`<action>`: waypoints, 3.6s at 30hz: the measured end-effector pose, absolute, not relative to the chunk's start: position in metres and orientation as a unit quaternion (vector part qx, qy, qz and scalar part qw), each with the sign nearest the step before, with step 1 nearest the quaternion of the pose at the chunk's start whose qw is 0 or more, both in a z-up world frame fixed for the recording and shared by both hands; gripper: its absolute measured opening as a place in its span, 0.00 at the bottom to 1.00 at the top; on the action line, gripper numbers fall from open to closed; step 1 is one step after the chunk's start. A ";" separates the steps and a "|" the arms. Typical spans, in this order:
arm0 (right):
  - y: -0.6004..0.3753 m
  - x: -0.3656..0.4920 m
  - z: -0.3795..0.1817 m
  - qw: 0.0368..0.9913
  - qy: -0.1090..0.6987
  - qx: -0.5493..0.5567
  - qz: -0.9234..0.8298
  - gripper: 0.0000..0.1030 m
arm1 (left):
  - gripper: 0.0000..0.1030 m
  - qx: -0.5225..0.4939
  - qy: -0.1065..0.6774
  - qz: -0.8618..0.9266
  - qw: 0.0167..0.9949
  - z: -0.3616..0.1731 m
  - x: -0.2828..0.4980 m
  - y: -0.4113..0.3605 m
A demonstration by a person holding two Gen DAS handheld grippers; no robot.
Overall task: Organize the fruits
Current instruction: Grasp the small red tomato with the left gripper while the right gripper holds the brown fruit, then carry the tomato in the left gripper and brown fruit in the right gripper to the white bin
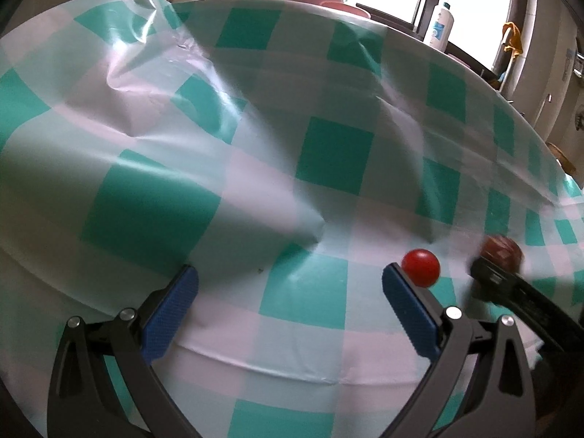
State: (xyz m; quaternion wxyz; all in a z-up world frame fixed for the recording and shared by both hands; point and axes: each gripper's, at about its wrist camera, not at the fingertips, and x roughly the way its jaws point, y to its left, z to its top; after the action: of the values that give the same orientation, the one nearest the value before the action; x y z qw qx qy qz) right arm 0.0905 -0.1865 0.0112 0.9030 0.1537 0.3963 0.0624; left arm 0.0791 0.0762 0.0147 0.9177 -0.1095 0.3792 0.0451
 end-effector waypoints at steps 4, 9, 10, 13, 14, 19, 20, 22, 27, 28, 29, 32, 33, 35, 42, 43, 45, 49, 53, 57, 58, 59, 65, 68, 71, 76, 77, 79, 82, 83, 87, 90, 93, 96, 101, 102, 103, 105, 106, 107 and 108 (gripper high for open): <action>-0.230 0.065 0.006 0.901 0.382 0.202 0.039 0.51 | 0.98 -0.080 0.376 0.023 0.923 0.017 0.077 0.061; -0.252 0.054 0.002 0.902 0.355 0.243 0.036 0.51 | 0.98 -0.038 0.378 -0.032 0.924 0.019 0.073 0.031; -0.253 0.054 0.002 0.902 0.352 0.249 0.033 0.51 | 0.98 -0.027 0.382 -0.046 0.923 0.019 0.075 0.022; -0.263 0.056 0.001 0.897 0.346 0.276 0.021 0.52 | 0.98 -0.004 0.395 -0.055 0.917 0.016 0.086 0.002; -0.265 0.056 0.000 0.894 0.345 0.285 0.021 0.52 | 0.96 0.002 0.397 -0.054 0.916 0.015 0.090 -0.003; -0.260 0.056 0.002 0.894 0.348 0.280 0.028 0.52 | 0.81 0.000 0.434 -0.045 0.900 0.004 0.129 -0.018; -0.259 0.057 0.002 0.895 0.348 0.277 0.029 0.52 | 0.74 -0.005 0.442 -0.045 0.896 0.002 0.135 -0.019; -0.260 0.056 0.002 0.895 0.350 0.276 0.031 0.52 | 0.65 -0.006 0.445 -0.038 0.895 -0.001 0.141 -0.019; -0.260 0.058 0.000 0.893 0.351 0.280 0.031 0.52 | 0.35 0.006 0.431 -0.053 0.901 -0.002 0.130 -0.023; -0.260 0.058 0.000 0.894 0.351 0.278 0.030 0.52 | 0.35 -0.001 0.429 -0.057 0.901 -0.002 0.126 -0.021; -0.259 0.058 0.000 0.894 0.351 0.275 0.029 0.52 | 0.35 -0.006 0.430 -0.060 0.901 -0.002 0.122 -0.018; -0.260 0.058 -0.001 0.894 0.352 0.277 0.029 0.52 | 0.35 -0.028 0.435 -0.071 0.897 0.002 0.104 -0.011; -0.261 0.058 -0.001 0.893 0.353 0.279 0.028 0.52 | 0.35 -0.035 0.436 -0.076 0.896 0.003 0.098 -0.009; -0.262 0.059 -0.002 0.892 0.355 0.280 0.029 0.52 | 0.35 -0.044 0.439 -0.087 0.893 0.001 0.085 -0.007; -0.257 0.059 0.001 0.901 0.348 0.259 0.030 0.52 | 0.35 -0.047 0.453 -0.132 0.880 0.002 0.051 -0.018; -0.258 0.059 0.001 0.900 0.346 0.261 0.034 0.52 | 0.35 -0.042 0.452 -0.136 0.880 0.003 0.045 -0.022; -0.261 0.058 0.002 0.901 0.338 0.268 0.036 0.52 | 0.35 -0.042 0.449 -0.141 0.882 0.011 0.041 -0.026; -0.263 0.057 0.003 0.901 0.333 0.274 0.037 0.52 | 0.35 -0.042 0.440 -0.130 0.888 0.019 0.028 -0.023; -0.264 0.056 0.005 0.901 0.330 0.278 0.048 0.52 | 0.35 -0.050 0.447 -0.137 0.883 0.021 -0.003 -0.017; -0.275 0.043 0.005 0.882 0.327 0.324 0.103 0.52 | 0.35 -0.020 0.443 -0.141 0.885 0.026 -0.047 -0.022; -0.279 0.032 0.006 0.878 0.332 0.330 0.097 0.52 | 0.35 -0.008 0.443 -0.146 0.884 0.027 -0.061 -0.025; -0.282 0.018 0.010 0.880 0.331 0.328 0.092 0.52 | 0.35 0.002 0.442 -0.149 0.884 0.027 -0.070 -0.027; -0.297 -0.063 0.031 0.891 0.313 0.314 0.100 0.52 | 0.35 0.047 0.436 -0.181 0.880 0.024 -0.123 -0.052; -0.314 -0.099 0.035 0.892 0.316 0.309 0.095 0.52 | 0.35 0.066 0.425 -0.192 0.882 0.026 -0.140 -0.065; -0.334 -0.136 0.038 0.895 0.310 0.307 0.098 0.52 | 0.35 0.080 0.421 -0.202 0.881 0.026 -0.155 -0.078; -0.367 -0.189 0.032 0.895 0.302 0.316 0.090 0.52 | 0.35 0.118 0.409 -0.218 0.878 0.026 -0.175 -0.103; -0.373 -0.198 0.029 0.894 0.302 0.319 0.088 0.52 | 0.35 0.123 0.408 -0.222 0.877 0.026 -0.179 -0.109; -0.386 -0.218 0.022 0.893 0.304 0.323 0.081 0.52 | 0.35 0.133 0.406 -0.231 0.874 0.026 -0.186 -0.119; -0.405 -0.247 0.013 0.894 0.306 0.320 0.068 0.52 | 0.35 0.151 0.405 -0.253 0.865 0.024 -0.200 -0.138; -0.411 -0.255 0.011 0.895 0.305 0.320 0.065 0.52 | 0.35 0.155 0.406 -0.264 0.861 0.023 -0.204 -0.144; -0.436 -0.294 0.002 0.898 0.303 0.317 0.042 0.52 | 0.35 0.198 0.393 -0.304 0.845 0.020 -0.233 -0.180; -0.454 -0.317 -0.007 0.895 0.303 0.326 0.022 0.52 | 0.35 0.227 0.387 -0.326 0.832 0.013 -0.251 -0.202; -0.472 -0.340 -0.016 0.892 0.303 0.334 0.000 0.52 | 0.35 0.264 0.382 -0.349 0.814 0.004 -0.271 -0.228; -0.488 -0.358 -0.026 0.889 0.305 0.340 -0.023 0.52 | 0.35 0.294 0.376 -0.365 0.799 -0.006 -0.286 -0.247; -0.512 -0.380 -0.046 0.879 0.309 0.360 -0.054 0.52 | 0.35 0.333 0.369 -0.383 0.779 -0.020 -0.302 -0.269; -0.516 -0.383 -0.050 0.876 0.310 0.365 -0.059 0.52 | 0.35 0.341 0.369 -0.385 0.774 -0.023 -0.304 -0.274; -0.519 -0.386 -0.054 0.874 0.311 0.369 -0.064 0.52 | 0.35 0.346 0.370 -0.386 0.771 -0.026 -0.305 -0.278; -0.526 -0.390 -0.061 0.869 0.315 0.376 -0.072 0.52 | 0.35 0.354 0.371 -0.390 0.765 -0.031 -0.308 -0.285; -0.528 -0.391 -0.065 0.867 0.317 0.377 -0.076 0.52 | 0.35 0.358 0.371 -0.391 0.762 -0.033 -0.309 -0.288; -0.530 -0.392 -0.068 0.865 0.320 0.377 -0.080 0.52 | 0.35 0.362 0.371 -0.392 0.760 -0.035 -0.310 -0.291; -0.533 -0.393 -0.073 0.863 0.324 0.377 -0.086 0.52 | 0.35 0.368 0.372 -0.394 0.756 -0.039 -0.311 -0.294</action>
State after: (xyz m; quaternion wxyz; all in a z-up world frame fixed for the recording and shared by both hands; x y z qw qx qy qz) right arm -0.3934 -0.5327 -0.0731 0.8631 0.3775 0.3243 -0.0857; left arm -0.3111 -0.2942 -0.0389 0.7560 0.3676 0.3718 -0.3938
